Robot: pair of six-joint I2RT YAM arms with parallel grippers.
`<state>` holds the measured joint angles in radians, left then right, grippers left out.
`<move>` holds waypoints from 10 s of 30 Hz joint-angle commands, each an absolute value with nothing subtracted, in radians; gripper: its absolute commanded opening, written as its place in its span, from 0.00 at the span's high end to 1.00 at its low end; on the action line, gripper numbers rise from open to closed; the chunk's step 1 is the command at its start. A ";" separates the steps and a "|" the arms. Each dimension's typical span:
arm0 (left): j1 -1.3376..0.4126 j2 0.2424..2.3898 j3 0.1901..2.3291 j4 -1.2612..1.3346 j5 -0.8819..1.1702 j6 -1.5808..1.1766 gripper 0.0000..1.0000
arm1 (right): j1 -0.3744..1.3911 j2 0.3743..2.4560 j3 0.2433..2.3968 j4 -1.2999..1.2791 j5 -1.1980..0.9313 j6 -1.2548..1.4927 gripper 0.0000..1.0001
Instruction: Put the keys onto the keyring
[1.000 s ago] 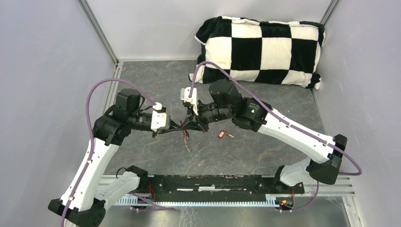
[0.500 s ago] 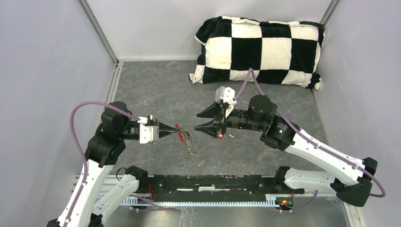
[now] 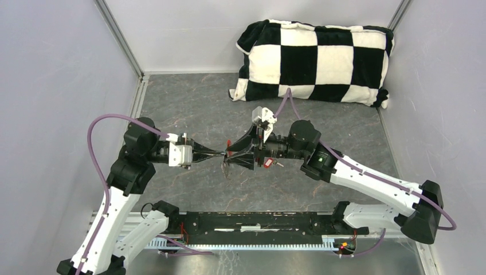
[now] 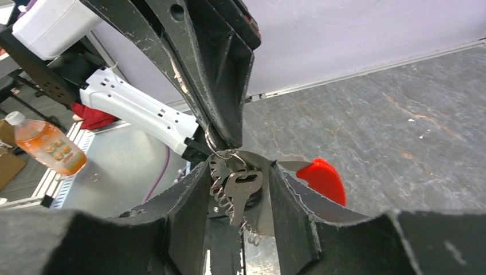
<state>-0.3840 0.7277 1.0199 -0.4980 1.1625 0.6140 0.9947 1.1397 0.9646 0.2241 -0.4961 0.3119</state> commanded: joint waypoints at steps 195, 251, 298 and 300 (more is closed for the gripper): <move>-0.408 0.862 1.109 -1.066 0.928 1.416 0.98 | 1.043 1.273 1.124 -0.008 -0.419 -0.237 0.48; -0.407 0.721 1.013 -0.680 1.101 0.639 0.56 | 1.048 1.130 0.640 0.997 -0.505 0.261 1.00; -0.407 0.694 0.961 -0.593 0.917 0.554 0.58 | 1.095 1.202 0.680 0.959 -0.443 0.243 1.00; -0.407 0.672 0.953 -0.568 0.860 0.548 0.58 | 1.095 1.199 0.677 0.957 -0.437 0.241 1.00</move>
<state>-0.4065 0.7055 0.9649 -0.6464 1.0016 0.5732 1.0847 1.2221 0.6449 0.9455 -0.4488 0.2626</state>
